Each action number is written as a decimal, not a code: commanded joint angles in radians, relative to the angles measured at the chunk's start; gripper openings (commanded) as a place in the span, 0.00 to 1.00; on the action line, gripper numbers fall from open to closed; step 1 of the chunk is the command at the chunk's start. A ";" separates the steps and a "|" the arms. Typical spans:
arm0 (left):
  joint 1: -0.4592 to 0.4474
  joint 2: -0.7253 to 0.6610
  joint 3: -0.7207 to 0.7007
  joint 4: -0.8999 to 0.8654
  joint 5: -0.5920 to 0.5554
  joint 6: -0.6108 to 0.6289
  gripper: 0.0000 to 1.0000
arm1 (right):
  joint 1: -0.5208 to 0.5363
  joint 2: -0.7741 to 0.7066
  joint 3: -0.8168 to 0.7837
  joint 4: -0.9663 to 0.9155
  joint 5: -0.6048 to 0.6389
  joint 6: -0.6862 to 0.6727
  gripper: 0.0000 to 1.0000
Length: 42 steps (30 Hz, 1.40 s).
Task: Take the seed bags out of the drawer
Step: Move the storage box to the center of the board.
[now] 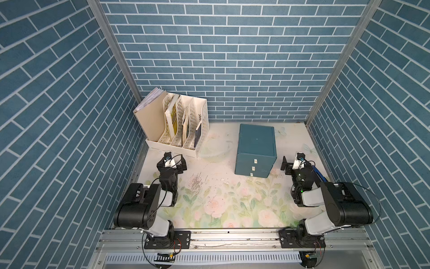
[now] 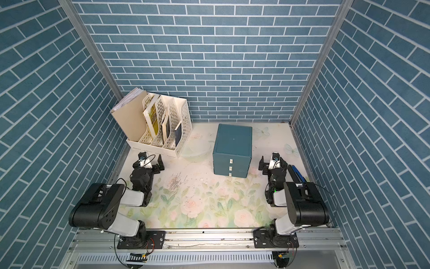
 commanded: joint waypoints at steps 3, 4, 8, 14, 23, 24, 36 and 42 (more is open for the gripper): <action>0.008 0.004 -0.005 0.030 -0.007 -0.006 1.00 | -0.003 0.006 0.011 0.002 -0.004 -0.022 1.00; 0.008 0.003 -0.005 0.030 -0.008 -0.006 1.00 | -0.002 0.005 0.011 0.002 -0.005 -0.022 1.00; 0.008 0.004 -0.004 0.029 -0.007 -0.006 1.00 | -0.003 0.007 0.012 0.002 -0.004 -0.022 1.00; 0.008 0.003 -0.006 0.031 -0.007 -0.004 1.00 | -0.004 0.005 0.011 0.001 -0.006 -0.022 1.00; 0.003 -0.099 0.190 -0.374 0.064 0.030 1.00 | 0.011 -0.148 0.147 -0.356 0.118 0.009 1.00; 0.001 -0.116 0.195 -0.387 0.064 0.026 1.00 | 0.011 -0.168 0.151 -0.377 0.119 0.016 1.00; -0.126 -0.298 0.366 -0.773 0.016 -0.032 1.00 | 0.011 -0.320 0.460 -0.959 -0.017 0.193 1.00; -0.163 -0.303 0.444 -0.937 0.065 -0.165 1.00 | 0.015 -0.340 0.639 -1.169 -0.154 0.239 1.00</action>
